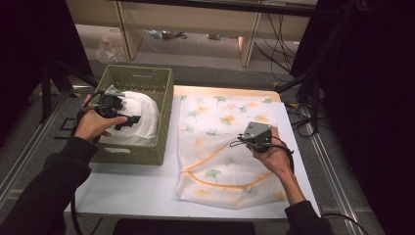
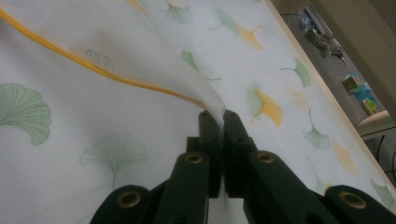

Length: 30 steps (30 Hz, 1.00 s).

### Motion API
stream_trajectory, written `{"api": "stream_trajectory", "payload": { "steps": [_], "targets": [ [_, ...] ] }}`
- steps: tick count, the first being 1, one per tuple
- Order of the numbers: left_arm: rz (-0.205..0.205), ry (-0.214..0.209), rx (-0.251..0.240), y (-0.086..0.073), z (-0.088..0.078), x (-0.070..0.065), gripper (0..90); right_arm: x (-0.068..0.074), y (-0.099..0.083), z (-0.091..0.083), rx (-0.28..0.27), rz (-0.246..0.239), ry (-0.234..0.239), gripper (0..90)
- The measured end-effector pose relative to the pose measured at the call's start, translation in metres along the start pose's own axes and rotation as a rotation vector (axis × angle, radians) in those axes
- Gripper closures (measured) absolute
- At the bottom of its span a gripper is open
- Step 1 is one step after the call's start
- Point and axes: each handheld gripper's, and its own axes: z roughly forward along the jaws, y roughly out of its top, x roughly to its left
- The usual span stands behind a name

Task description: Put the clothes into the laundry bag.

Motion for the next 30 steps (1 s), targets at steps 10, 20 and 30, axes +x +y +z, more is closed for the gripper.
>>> {"api": "stream_trajectory", "payload": {
  "steps": [10,20,30],
  "targets": [
    [-0.152,0.151,0.093,-0.002,0.016,0.016,4.2,0.002,-0.001,0.002,0.007,-0.020,0.010,89.3],
    [-0.259,-0.068,0.145,-0.028,0.042,0.046,0.0,0.004,0.000,0.004,0.018,-0.016,0.021,89.3],
    [-0.161,-0.171,0.215,-0.025,0.069,0.020,0.0,0.003,0.000,0.007,0.014,-0.031,0.029,89.3]
  ]
}}
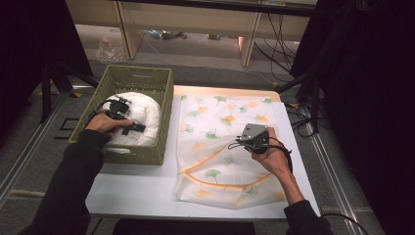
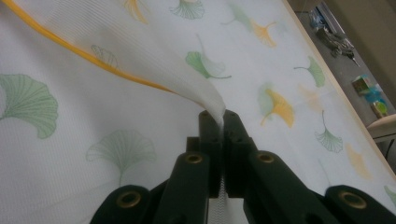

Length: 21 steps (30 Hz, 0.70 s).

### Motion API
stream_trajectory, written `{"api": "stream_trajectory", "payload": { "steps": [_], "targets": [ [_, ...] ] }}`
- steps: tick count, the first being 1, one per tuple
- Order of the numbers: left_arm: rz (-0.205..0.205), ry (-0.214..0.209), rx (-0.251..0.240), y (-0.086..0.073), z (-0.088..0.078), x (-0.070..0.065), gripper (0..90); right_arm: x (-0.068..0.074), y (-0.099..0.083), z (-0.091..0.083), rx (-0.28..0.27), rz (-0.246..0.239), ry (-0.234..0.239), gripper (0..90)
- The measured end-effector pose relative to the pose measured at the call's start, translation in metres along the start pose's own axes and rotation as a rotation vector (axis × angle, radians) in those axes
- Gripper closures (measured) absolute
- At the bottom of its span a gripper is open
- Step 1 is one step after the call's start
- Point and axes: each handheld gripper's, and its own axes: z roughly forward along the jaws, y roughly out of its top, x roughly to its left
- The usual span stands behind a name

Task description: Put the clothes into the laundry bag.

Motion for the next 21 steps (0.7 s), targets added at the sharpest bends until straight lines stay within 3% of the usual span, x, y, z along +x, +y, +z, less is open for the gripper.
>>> {"api": "stream_trajectory", "payload": {
  "steps": [4,6,7,10,11,13,14,15,16,18,19,20,21],
  "targets": [
    [-0.023,0.095,-0.006,0.000,0.006,0.004,0.0,0.000,0.000,0.000,0.001,-0.007,0.000,89.3],
    [-0.027,0.114,-0.016,-0.001,0.009,0.005,0.0,0.000,0.000,0.000,0.000,-0.007,-0.001,89.3],
    [-0.022,0.118,0.003,0.000,0.009,0.006,0.0,0.001,0.000,-0.001,0.000,-0.006,0.000,89.3],
    [-0.044,0.107,-0.009,0.001,0.011,0.009,2.3,0.001,-0.001,0.000,0.000,-0.007,0.002,89.3],
    [-0.049,0.113,-0.016,0.000,0.008,0.011,15.9,0.000,-0.001,0.000,-0.003,-0.008,0.000,89.2],
    [-0.084,0.108,-0.040,0.000,0.004,0.016,34.9,0.001,-0.001,-0.001,-0.002,0.013,-0.002,89.2],
    [-0.085,0.123,-0.048,0.001,0.004,0.017,39.2,0.000,-0.001,-0.001,-0.007,-0.003,-0.001,89.3],
    [-0.069,0.175,-0.071,0.002,0.005,0.013,43.8,0.000,-0.001,-0.002,-0.007,-0.002,-0.003,89.3],
    [-0.060,0.186,-0.089,0.004,0.008,0.011,44.0,-0.001,-0.001,-0.002,-0.008,-0.001,-0.003,89.3],
    [-0.067,0.187,-0.071,0.005,0.007,0.010,43.6,-0.001,-0.001,-0.001,-0.008,-0.002,-0.004,89.3],
    [-0.081,0.164,-0.046,0.006,0.004,0.011,39.1,0.000,-0.002,-0.001,-0.002,-0.002,-0.005,89.3],
    [-0.103,0.148,-0.053,0.005,0.004,0.013,39.1,0.000,-0.002,-0.001,-0.002,-0.002,-0.005,89.3],
    [-0.097,0.104,-0.059,0.002,0.005,0.015,24.4,-0.001,-0.002,0.000,-0.004,-0.007,0.001,89.2]
  ]
}}
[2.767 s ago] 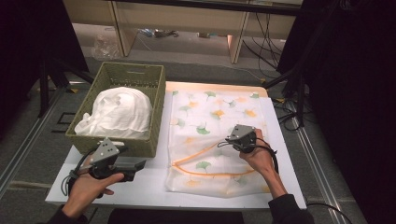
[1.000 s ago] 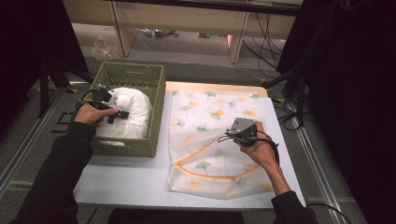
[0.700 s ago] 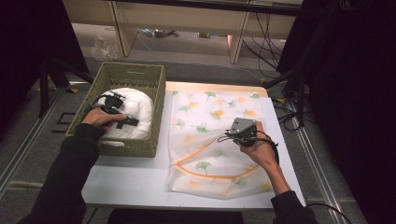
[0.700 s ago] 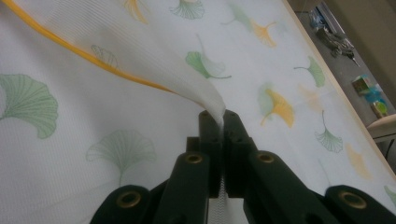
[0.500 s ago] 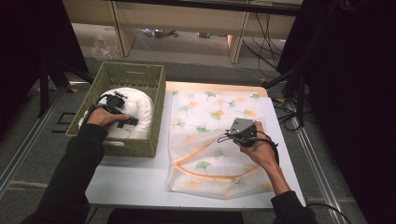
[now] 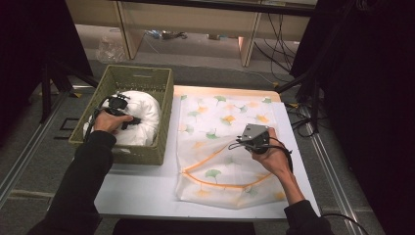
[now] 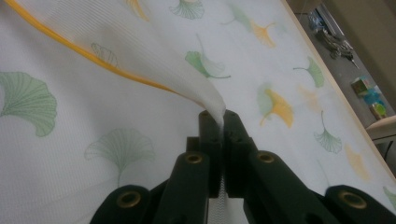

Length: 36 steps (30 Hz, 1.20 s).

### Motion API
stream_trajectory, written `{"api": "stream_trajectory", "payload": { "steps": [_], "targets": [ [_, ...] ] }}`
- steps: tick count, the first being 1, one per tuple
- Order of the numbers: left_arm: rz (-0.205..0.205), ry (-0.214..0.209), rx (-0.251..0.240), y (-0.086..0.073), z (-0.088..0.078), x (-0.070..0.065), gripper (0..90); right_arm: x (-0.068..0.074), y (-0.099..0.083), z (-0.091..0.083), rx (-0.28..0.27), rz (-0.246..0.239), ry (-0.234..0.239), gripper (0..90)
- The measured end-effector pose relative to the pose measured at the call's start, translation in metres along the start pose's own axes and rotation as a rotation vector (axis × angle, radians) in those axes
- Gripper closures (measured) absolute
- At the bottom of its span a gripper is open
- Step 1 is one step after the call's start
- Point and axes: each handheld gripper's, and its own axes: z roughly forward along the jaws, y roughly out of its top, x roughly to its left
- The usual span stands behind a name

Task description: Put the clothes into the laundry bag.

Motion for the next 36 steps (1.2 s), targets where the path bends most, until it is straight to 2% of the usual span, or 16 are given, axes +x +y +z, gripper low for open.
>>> {"api": "stream_trajectory", "payload": {
  "steps": [1,2,3,5,7,10,12,13,14,15,17,18,20,25,29,36],
  "targets": [
    [0.000,0.000,0.000,0.000,0.000,0.000,15.9,0.000,0.000,0.000,0.000,0.000,0.000,89.2],
    [0.001,-0.033,-0.001,-0.001,0.001,-0.001,8.2,-0.001,0.000,0.001,-0.002,0.007,-0.001,89.2],
    [0.003,-0.044,0.010,-0.001,0.001,-0.001,8.2,-0.001,0.000,0.001,-0.002,0.007,-0.001,89.2],
    [-0.005,-0.066,0.035,0.000,0.004,-0.008,0.0,0.000,-0.001,0.001,0.003,0.016,-0.001,89.3],
    [0.051,-0.040,0.043,-0.001,0.006,-0.014,0.0,-0.001,-0.001,0.001,-0.002,0.010,-0.002,89.3],
    [0.063,-0.028,0.047,-0.002,0.006,-0.016,0.0,0.000,0.000,0.002,0.000,0.007,-0.002,89.2],
    [0.083,0.000,0.043,-0.003,0.010,-0.018,0.0,0.001,0.000,0.002,0.009,0.022,0.000,89.3],
    [0.086,0.017,0.025,-0.005,0.012,-0.018,0.0,0.000,0.000,0.002,0.000,0.003,-0.002,89.2],
    [0.093,0.023,0.047,-0.005,0.012,-0.017,0.0,0.001,0.000,0.001,0.002,0.023,-0.005,89.2],
    [0.075,0.046,0.041,-0.005,0.014,-0.016,0.0,0.000,0.000,0.000,-0.005,0.001,-0.005,89.2],
    [0.057,0.056,0.044,-0.004,0.014,-0.015,1.9,0.000,0.000,0.000,-0.003,0.003,-0.005,89.2],
    [0.043,0.054,0.048,-0.004,0.011,-0.011,13.6,0.000,0.000,-0.001,-0.006,0.002,-0.005,89.3],
    [0.027,0.063,0.046,-0.004,0.010,-0.011,18.4,0.000,0.000,-0.001,-0.005,0.002,-0.004,89.2],
    [0.002,0.060,0.019,-0.005,0.005,-0.006,41.5,0.001,0.000,-0.001,0.004,0.016,-0.008,89.3],
    [-0.011,0.051,0.010,-0.003,0.002,-0.006,45.9,0.001,0.000,0.002,0.008,-0.005,-0.004,89.3],
    [-0.049,0.009,-0.016,0.000,-0.007,-0.002,50.6,0.000,0.000,0.001,0.001,0.014,-0.006,89.2]
  ]
}}
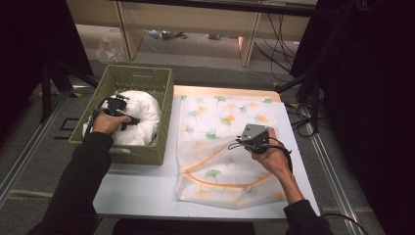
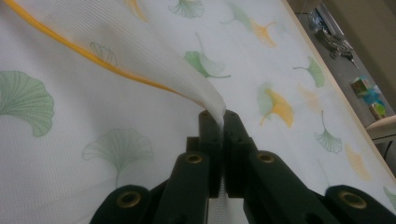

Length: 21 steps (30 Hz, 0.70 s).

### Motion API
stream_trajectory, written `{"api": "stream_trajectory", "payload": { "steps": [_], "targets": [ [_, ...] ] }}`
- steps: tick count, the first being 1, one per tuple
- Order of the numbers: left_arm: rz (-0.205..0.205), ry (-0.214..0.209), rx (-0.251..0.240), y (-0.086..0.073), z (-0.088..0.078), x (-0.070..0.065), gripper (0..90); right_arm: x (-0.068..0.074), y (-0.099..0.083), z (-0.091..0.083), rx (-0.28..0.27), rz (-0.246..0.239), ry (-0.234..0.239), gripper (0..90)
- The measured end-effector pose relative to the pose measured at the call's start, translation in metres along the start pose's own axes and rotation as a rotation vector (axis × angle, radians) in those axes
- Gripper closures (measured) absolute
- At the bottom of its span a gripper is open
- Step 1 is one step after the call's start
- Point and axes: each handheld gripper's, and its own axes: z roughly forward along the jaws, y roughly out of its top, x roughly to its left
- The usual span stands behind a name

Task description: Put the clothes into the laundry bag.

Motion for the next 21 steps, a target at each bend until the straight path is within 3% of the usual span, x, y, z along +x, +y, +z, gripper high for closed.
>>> {"api": "stream_trajectory", "payload": {
  "steps": [16,19,21],
  "targets": [
    [-0.146,-0.128,-0.209,0.014,-0.046,0.009,52.6,-0.002,-0.001,-0.002,-0.009,-0.005,-0.005,89.3],
    [-0.153,-0.156,-0.252,0.021,-0.060,0.007,52.5,-0.001,-0.001,-0.003,-0.006,0.014,-0.006,89.3],
    [-0.136,-0.166,-0.274,0.026,-0.070,0.005,52.4,-0.001,-0.001,-0.003,-0.004,0.011,-0.005,89.3]
  ]
}}
